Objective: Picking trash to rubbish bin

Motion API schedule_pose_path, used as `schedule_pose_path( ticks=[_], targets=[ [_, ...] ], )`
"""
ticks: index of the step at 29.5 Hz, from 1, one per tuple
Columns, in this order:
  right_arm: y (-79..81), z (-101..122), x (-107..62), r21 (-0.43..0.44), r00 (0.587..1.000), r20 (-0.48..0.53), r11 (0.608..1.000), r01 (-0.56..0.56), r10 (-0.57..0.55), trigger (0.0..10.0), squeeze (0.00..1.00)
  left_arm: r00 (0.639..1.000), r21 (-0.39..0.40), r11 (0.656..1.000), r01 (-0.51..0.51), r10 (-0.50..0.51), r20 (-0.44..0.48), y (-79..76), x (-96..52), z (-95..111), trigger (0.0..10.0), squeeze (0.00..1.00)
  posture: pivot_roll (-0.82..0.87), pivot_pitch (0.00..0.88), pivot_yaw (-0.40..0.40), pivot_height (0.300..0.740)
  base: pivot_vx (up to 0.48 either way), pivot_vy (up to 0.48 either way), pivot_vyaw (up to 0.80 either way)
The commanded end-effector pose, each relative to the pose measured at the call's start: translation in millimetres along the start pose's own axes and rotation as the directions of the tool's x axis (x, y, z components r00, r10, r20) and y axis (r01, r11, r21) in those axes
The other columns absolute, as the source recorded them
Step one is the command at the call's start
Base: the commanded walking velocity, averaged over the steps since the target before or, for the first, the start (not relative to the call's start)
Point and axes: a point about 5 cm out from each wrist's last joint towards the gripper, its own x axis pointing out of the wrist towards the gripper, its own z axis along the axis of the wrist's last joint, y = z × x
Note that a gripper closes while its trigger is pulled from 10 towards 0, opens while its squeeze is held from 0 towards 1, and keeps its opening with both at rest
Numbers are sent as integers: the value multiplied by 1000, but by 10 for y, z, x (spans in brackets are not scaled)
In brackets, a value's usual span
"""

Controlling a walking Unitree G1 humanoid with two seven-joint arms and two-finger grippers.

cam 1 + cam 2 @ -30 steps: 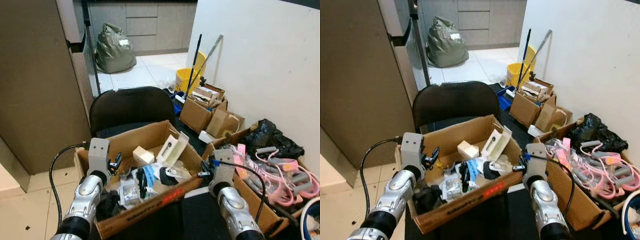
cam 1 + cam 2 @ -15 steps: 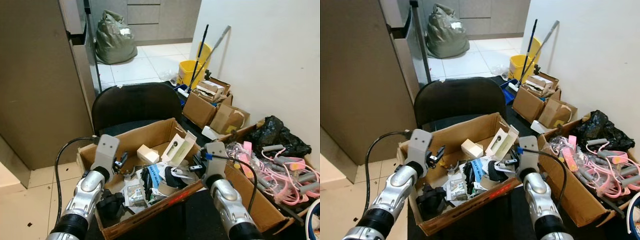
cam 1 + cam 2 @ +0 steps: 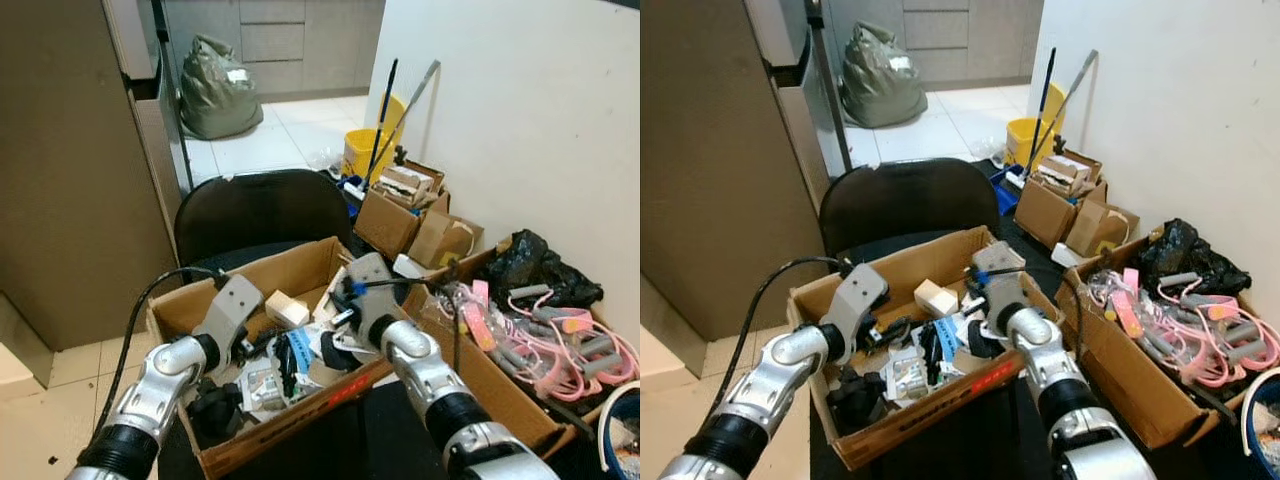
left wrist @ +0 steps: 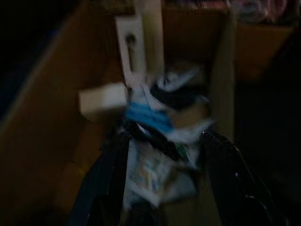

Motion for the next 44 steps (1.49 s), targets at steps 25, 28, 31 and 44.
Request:
schedule_pose_path(
  ticks=[25,28,31,44],
  targets=[
    [53,115,77,57,997,78,998,-13,9,10000,0,996,-32,997,73,-74,-47,-118,-50,60,10000,0,-31,41,-42,740,0,0,0],
    [-62,83,30,152,994,88,987,48,-62,10000,0,998,-15,1000,27,-28,-52,-74,-45,65,10000,0,-33,44,-43,740,0,0,0],
    [-224,77,-38,206,979,105,967,153,-177,10000,0,992,0,993,-122,122,-13,54,-20,128,10000,0,-34,47,-46,740,0,0,0],
    [-692,-465,-640,304,816,-55,769,562,-575,10000,0,862,-101,860,-501,506,29,215,68,197,10000,0,-53,57,-41,740,0,0,-155]
  ],
)
